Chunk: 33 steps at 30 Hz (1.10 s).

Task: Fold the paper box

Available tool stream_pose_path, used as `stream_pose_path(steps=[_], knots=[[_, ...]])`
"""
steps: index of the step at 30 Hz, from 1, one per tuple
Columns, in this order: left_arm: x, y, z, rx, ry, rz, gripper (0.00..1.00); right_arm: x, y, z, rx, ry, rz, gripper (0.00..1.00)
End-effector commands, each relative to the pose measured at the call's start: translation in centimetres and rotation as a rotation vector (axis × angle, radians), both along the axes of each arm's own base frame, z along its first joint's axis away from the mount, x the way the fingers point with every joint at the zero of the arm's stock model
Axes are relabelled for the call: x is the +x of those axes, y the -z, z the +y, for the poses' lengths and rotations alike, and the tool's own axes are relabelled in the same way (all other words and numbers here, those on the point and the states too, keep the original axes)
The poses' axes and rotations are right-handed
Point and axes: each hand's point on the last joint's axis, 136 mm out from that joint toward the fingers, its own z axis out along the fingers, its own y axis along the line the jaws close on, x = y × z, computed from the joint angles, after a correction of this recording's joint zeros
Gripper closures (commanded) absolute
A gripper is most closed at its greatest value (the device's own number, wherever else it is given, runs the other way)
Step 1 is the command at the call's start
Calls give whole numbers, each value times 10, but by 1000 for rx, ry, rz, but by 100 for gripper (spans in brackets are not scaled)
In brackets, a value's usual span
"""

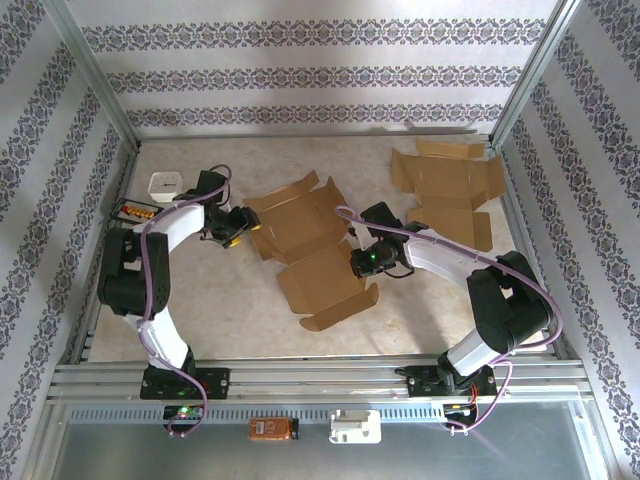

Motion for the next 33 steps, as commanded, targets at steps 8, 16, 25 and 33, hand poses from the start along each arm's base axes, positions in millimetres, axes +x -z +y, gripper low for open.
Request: stream_pose_path(steps=[8,16,25,33], knots=[[22,20,-6,-44,25,-3,81,5,-14,-5,-26,50,-61,74],[35,-13,-8,24,210,-168,100,43,-96,-26,-84,140,-337,24],[59,-92,-17,106,390,-612,100,81,-223,9,-26,-203,-942,15],[42,-148,-34,203,573,-1067,100,87,-240,47,-189,-777,-1180,18]])
